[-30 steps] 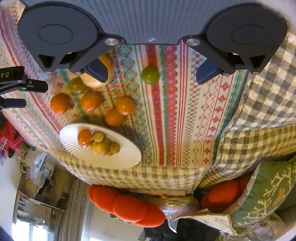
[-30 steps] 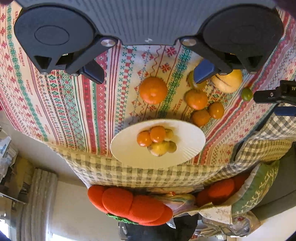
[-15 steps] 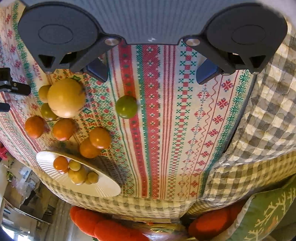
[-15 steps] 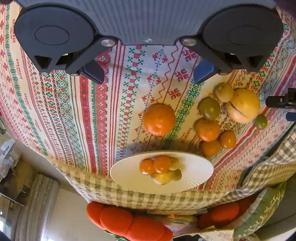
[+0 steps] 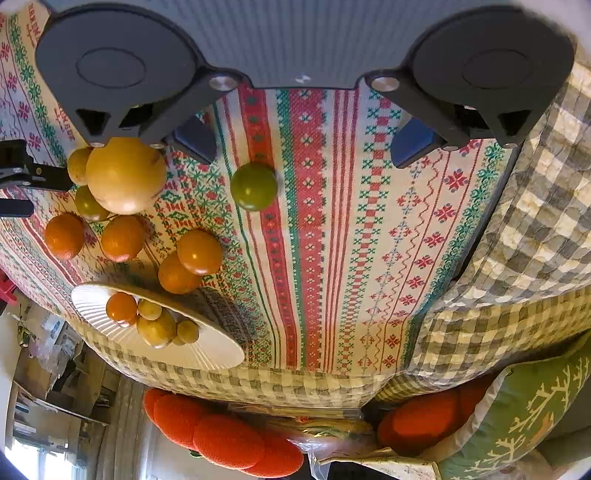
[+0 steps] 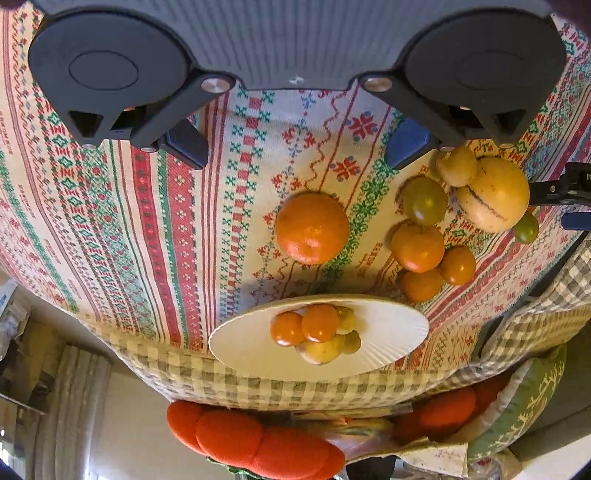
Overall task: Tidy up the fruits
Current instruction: 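Grasp a round green fruit with the left tool while the right tool grasps a mandarin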
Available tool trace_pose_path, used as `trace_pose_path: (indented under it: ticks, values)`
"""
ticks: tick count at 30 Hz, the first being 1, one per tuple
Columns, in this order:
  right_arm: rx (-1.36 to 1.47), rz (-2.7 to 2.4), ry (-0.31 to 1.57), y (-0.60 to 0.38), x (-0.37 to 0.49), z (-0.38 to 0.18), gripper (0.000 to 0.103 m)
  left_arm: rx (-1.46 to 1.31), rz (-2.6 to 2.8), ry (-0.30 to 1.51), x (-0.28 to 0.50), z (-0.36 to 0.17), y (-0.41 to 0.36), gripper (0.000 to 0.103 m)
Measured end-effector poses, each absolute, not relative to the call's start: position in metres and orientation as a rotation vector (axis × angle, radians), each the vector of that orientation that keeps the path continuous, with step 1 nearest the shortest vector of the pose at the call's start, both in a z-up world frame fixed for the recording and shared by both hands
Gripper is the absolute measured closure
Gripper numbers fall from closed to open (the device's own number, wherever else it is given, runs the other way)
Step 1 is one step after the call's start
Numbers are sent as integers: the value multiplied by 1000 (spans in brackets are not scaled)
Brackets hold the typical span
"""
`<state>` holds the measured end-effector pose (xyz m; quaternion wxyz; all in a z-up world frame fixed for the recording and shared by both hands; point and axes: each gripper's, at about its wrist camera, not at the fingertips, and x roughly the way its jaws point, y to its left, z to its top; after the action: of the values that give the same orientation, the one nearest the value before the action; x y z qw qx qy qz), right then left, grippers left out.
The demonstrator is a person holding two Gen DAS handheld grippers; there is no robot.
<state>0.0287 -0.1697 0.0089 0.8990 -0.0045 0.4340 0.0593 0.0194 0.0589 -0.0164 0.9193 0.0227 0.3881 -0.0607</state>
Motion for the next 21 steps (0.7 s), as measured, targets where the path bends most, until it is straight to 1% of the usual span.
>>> trace_pose_path:
  ticks: [3, 10, 16, 18, 20, 21]
  values:
    - [9, 133, 889, -172, 32, 7, 0, 47, -133, 784, 22, -17, 58, 13]
    - [19, 131, 896, -172, 40, 6, 0, 43, -167, 769, 26, -14, 51, 36]
    - [7, 123, 879, -170, 41, 6, 0, 46, -189, 770, 24, -13, 48, 48]
    - [5, 121, 872, -170, 41, 7, 6, 43, -190, 771, 25, -13, 48, 51]
    - [2, 115, 869, -170, 43, 9, 15, 40, -192, 772, 25, -12, 47, 54]
    - [3, 111, 869, -170, 43, 10, 17, 39, -194, 773, 25, -12, 47, 57]
